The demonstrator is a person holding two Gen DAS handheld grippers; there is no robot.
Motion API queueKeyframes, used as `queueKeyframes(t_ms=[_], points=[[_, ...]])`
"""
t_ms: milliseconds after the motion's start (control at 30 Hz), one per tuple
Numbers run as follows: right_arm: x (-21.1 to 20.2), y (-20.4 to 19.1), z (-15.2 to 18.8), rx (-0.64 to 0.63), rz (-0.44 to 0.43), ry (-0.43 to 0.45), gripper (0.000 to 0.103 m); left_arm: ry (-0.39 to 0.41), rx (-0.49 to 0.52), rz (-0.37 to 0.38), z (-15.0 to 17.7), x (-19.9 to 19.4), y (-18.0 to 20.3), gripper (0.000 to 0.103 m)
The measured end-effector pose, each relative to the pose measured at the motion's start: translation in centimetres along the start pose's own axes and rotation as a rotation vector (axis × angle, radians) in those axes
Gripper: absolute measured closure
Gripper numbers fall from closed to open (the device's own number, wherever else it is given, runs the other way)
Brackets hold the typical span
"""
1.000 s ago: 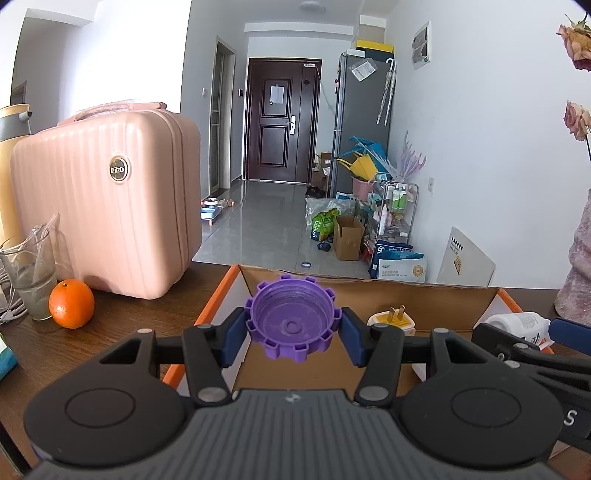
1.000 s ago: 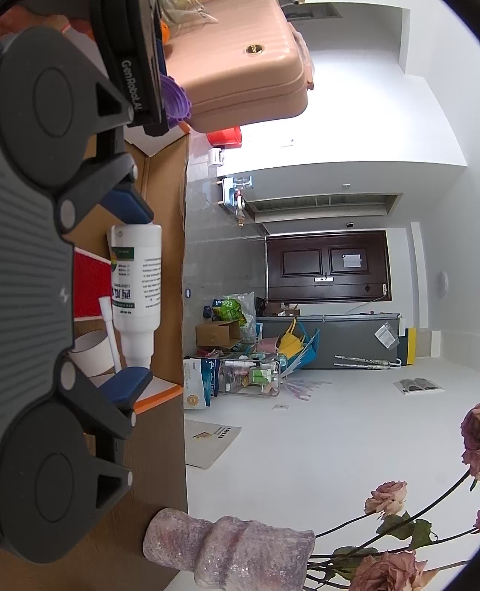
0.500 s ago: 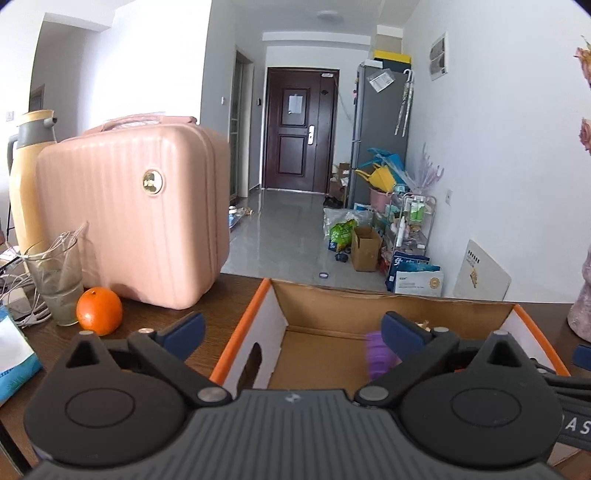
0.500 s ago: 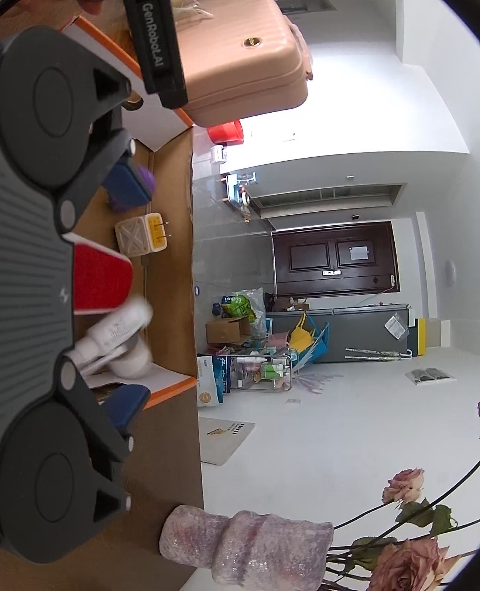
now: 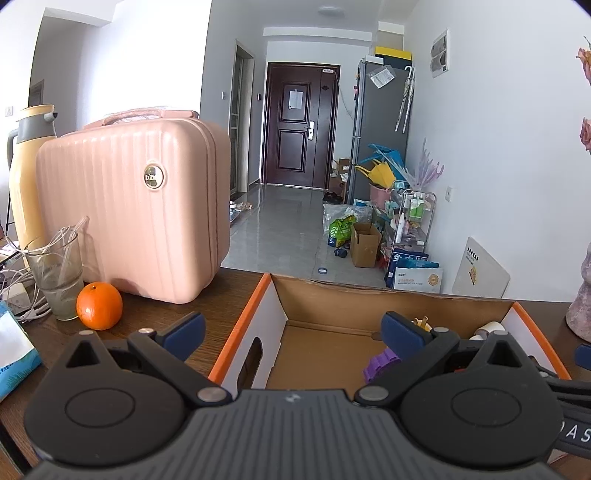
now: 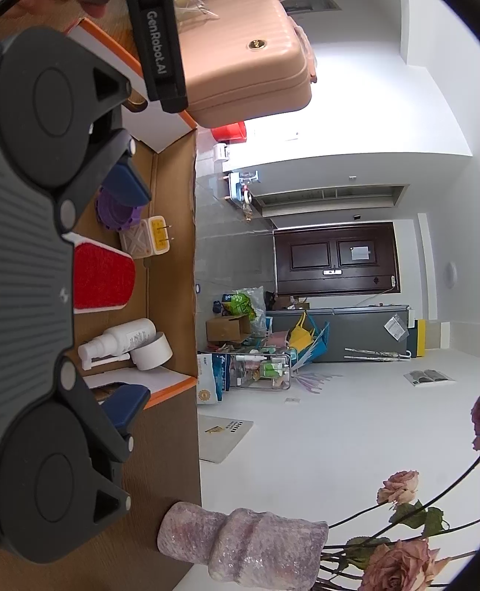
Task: Organize rigid objects
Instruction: 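Withdraw both tools from the box toward the items on the table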
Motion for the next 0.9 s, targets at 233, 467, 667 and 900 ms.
queueKeyframes(t_ms=[233, 467, 667, 900], points=[[-2.1, -0.3, -0.3, -0.014, -0.006, 0.036, 0.0, 0.003, 0.001, 0.013, -0.1, -1.2, 0.1, 0.0], [-4.5, -0.4, -0.3, -0.042, -0.015, 0.071, 0.0, 0.028, 0.011, 0.033, 0.1, -3.4, 0.3, 0.0], [-7.1, -0.7, 0.3, -0.068, -0.023, 0.091, 0.0, 0.032, 0.03, 0.059, 0.9, -5.4, 0.2, 0.0], [-9.9, -0.5, 1.3, -0.087, -0.024, 0.108, 0.0, 0.031, 0.041, 0.083, 2.0, -7.5, -0.6, 0.0]])
Point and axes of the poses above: each gripper's, at about its wrist camera, not at the fingertips, and x roughly the way its jaws point, y to its right, z to its underside, the point moved 2 cm from there along x, roughly the way its jaws point, and after that the axes turned 9 degrees about y, right-handed, at the moved point
